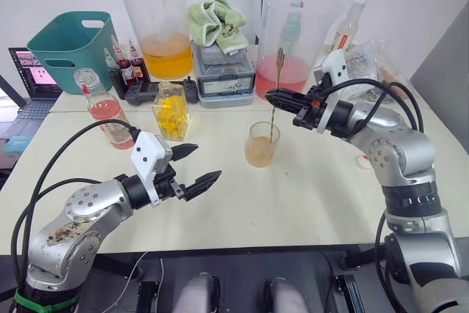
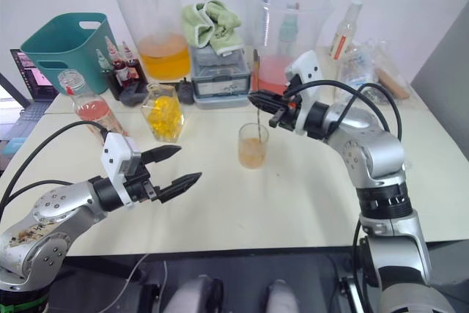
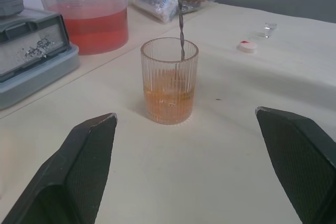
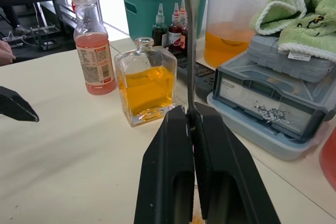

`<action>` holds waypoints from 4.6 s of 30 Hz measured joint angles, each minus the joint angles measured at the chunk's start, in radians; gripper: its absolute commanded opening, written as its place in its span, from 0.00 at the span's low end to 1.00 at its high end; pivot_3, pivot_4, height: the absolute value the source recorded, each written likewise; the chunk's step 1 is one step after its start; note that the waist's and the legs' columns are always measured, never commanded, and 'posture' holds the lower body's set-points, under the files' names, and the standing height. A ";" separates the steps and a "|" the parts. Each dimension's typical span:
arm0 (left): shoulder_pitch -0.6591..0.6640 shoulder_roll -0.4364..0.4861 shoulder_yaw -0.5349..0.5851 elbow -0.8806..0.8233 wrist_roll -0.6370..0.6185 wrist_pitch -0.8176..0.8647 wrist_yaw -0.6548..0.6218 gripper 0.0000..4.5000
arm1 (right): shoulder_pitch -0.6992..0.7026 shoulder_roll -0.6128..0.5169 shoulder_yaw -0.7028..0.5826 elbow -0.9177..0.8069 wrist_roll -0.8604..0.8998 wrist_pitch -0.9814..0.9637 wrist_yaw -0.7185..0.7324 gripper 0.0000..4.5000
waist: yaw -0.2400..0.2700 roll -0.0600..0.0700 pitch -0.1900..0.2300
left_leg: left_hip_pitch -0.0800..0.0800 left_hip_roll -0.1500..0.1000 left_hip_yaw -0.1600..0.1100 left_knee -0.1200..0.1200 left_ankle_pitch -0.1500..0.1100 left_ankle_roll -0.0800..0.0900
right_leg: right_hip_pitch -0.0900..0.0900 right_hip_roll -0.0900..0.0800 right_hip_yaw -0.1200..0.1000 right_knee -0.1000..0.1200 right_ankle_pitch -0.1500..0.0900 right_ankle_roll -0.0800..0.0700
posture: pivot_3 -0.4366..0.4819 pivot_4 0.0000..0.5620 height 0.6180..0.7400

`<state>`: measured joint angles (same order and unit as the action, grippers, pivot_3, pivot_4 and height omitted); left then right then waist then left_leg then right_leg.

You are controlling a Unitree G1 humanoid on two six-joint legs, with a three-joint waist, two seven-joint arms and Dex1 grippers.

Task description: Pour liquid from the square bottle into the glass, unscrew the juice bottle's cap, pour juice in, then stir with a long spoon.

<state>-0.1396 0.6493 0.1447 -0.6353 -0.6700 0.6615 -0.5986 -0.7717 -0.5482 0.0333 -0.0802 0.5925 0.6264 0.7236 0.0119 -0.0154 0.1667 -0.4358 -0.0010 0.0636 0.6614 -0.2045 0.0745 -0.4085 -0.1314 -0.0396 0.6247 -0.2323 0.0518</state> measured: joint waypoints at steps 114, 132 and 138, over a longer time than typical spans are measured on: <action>-0.041 -0.005 -0.124 0.067 0.160 -0.054 -0.102 0.99 | -0.106 0.100 0.033 0.124 -0.217 -0.101 0.080 0.00 | -0.004 0.000 0.000 | 0.001 0.000 0.000 0.000 0.001 -0.002 | -0.001 0.001 0.000 0.002 0.000 -0.001 | 0.48 0.27 0.97; -0.018 -0.005 -0.125 0.077 0.176 -0.093 -0.105 0.99 | -0.139 0.129 -0.047 0.122 -0.147 -0.070 0.073 0.00 | -0.003 0.000 0.000 | 0.001 0.000 0.000 0.000 0.001 -0.002 | -0.001 0.001 0.000 0.003 0.000 -0.001 | 0.48 0.27 0.97; -0.020 -0.014 -0.128 0.104 0.186 -0.116 -0.114 0.99 | -0.154 0.085 -0.066 0.113 -0.139 -0.049 0.072 0.00 | -0.003 0.000 0.000 | 0.001 0.000 0.000 0.000 0.001 -0.002 | -0.001 0.001 0.000 0.003 0.000 -0.001 | 0.48 0.27 0.97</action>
<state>-0.1599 0.6351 0.0166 -0.5314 -0.4845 0.5457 -0.7127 -0.9260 -0.4627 -0.0324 0.0326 0.4539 0.5777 0.7957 0.0084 -0.0155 0.1667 -0.4351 -0.0013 0.0637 0.6611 -0.2034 0.0730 -0.4096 -0.1300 -0.0396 0.6273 -0.2321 0.0511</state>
